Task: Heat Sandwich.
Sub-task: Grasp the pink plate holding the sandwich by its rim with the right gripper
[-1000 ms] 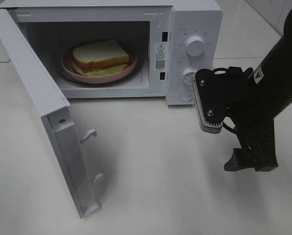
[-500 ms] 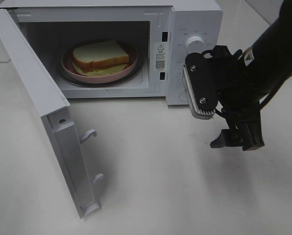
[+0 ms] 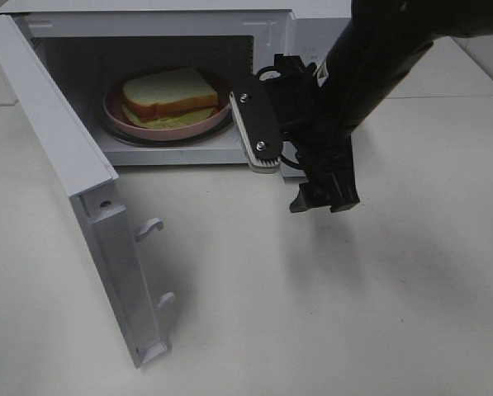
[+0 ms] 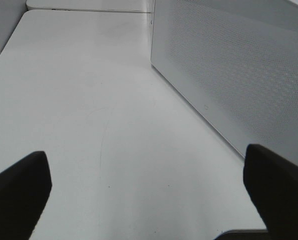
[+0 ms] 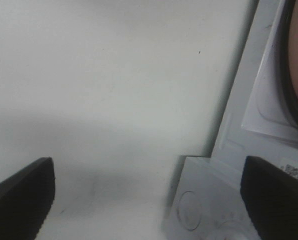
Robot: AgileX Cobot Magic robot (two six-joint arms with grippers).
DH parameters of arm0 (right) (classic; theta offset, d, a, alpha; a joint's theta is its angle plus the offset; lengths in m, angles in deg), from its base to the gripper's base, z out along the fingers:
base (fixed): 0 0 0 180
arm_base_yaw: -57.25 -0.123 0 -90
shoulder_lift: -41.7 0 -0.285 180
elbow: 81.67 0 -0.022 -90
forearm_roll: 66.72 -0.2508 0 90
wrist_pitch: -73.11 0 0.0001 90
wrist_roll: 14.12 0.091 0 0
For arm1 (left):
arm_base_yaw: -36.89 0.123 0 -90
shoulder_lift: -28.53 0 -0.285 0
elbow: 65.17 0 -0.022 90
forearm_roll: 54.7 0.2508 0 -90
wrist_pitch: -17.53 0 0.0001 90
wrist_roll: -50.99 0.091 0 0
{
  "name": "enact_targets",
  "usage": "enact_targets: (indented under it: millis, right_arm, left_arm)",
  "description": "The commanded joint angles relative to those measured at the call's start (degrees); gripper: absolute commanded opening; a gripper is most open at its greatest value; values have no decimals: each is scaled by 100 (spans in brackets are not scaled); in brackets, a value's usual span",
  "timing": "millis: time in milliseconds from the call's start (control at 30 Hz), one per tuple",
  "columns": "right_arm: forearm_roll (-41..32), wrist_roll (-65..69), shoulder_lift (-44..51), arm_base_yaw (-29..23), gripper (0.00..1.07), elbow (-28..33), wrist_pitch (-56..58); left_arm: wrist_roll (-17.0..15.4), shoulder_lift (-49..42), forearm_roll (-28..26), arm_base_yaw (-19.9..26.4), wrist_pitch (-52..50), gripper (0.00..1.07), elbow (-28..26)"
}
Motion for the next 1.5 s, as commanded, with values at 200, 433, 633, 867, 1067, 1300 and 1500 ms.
enact_targets:
  millis: [200,433,633,867,1067,1300,1500]
  right_arm:
    - [17,-252,-630,-149,92,-785,-97]
    - [17,-361,-1020,-201,92,-1272,-344]
    - [17,-361,-1421,-218,92,-1736,-424]
    - [40,-361,-2080,-218,90,-2338,-464]
    - [40,-332,-2475,-206,89,-2796,-430]
    - [40,-292,-2916,-206,88,-3466,-338]
    - [57,-183,-3409,-206,88,-4217,-86]
  left_arm:
    - [-23,-34,-40,17,-69,98,6]
    - [-23,-34,-40,17,-69,98,6]
    - [-23,-34,-40,17,-69,98,6]
    - [-23,-34,-40,17,-69,98,6]
    - [-23,-34,-40,17,-69,98,6]
    - [-23,-34,-40,17,-69,98,6]
    - [-23,-34,-40,17,-69,98,6]
